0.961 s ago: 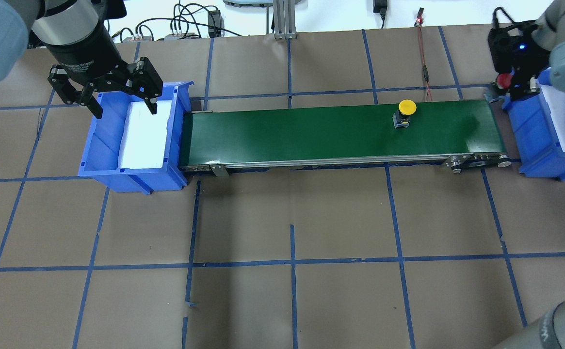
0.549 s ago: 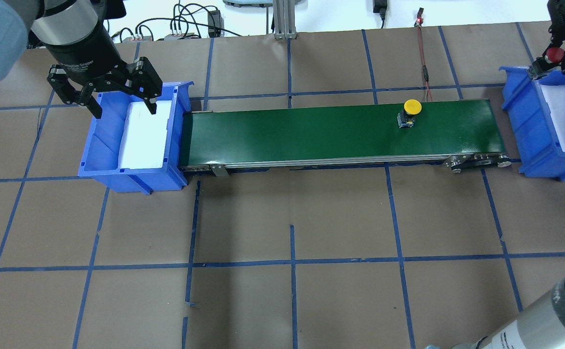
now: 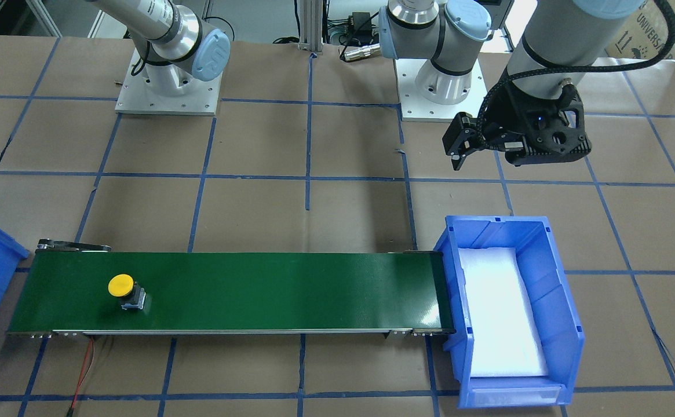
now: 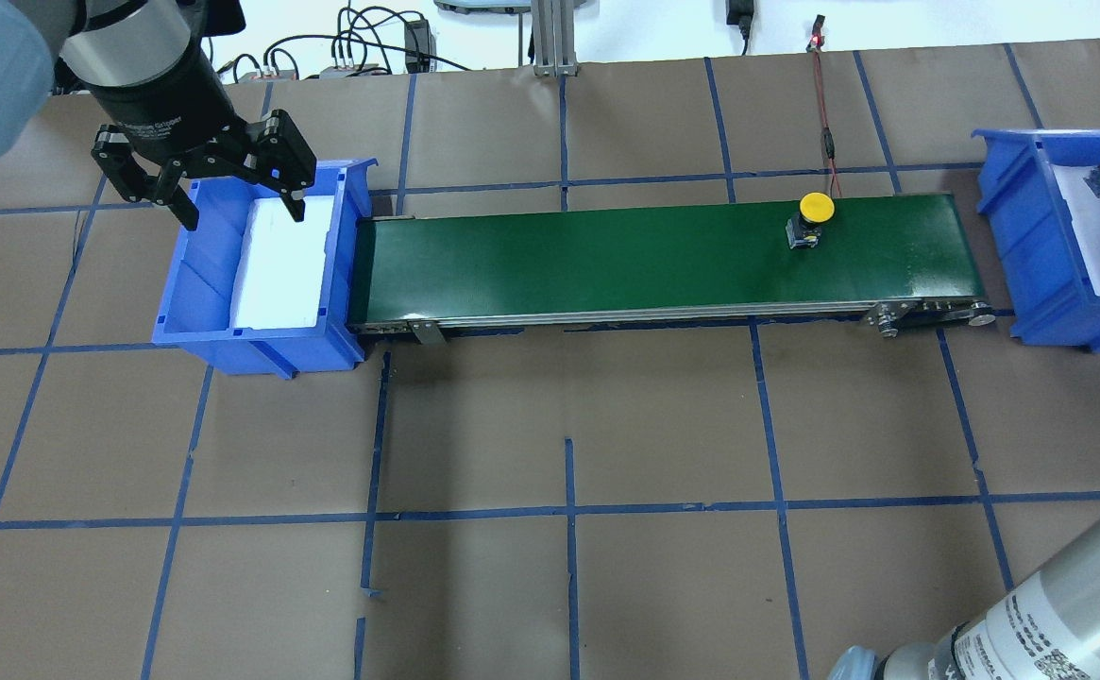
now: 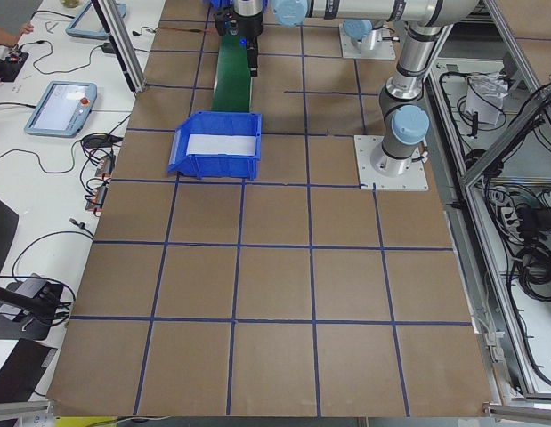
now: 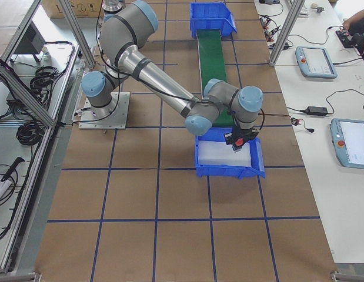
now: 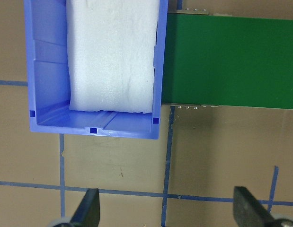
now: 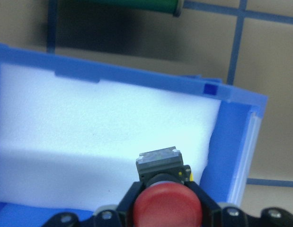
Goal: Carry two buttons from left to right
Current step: 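Carry the red button into the far blue bin and release it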
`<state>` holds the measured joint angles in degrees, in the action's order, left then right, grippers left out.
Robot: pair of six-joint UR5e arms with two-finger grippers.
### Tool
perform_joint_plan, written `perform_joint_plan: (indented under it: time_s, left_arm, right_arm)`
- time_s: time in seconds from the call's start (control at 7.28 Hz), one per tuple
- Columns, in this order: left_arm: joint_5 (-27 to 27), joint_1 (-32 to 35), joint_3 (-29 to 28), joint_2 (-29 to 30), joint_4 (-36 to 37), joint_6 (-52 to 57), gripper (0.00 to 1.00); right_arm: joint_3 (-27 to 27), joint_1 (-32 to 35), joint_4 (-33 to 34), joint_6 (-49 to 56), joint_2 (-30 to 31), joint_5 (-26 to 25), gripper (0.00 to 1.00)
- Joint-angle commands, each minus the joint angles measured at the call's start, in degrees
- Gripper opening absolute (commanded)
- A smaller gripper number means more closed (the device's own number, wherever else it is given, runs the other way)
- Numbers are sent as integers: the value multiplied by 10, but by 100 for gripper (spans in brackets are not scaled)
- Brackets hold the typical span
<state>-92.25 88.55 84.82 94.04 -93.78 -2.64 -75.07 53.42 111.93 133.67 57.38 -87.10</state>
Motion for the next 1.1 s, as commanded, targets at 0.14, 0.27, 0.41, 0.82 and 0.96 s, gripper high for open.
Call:
perform_joint_plan:
  time_s: [0.14,0.27,0.41,0.82,0.96]
  left_arm:
    - [-4,0,0,0,0,0,100]
    - [-4,0,0,0,-1,0,100]
    - [-4,0,-1,0,-1,0,100]
    - [-4,0,0,0,-1,0,100]
    - [-4,0,0,0,-2,-1,100]
  right_arm:
    - [-27,-14,21,-1,-21,-27,9]
    - [-31,-14,27,-5,-24,-32,10]
    - [-34,-14,35,-10,-27,-33,14]
    - [-25,-16,36,50,-34,-23,100]
    - [-21,-14,28,51,-19,-22,100]
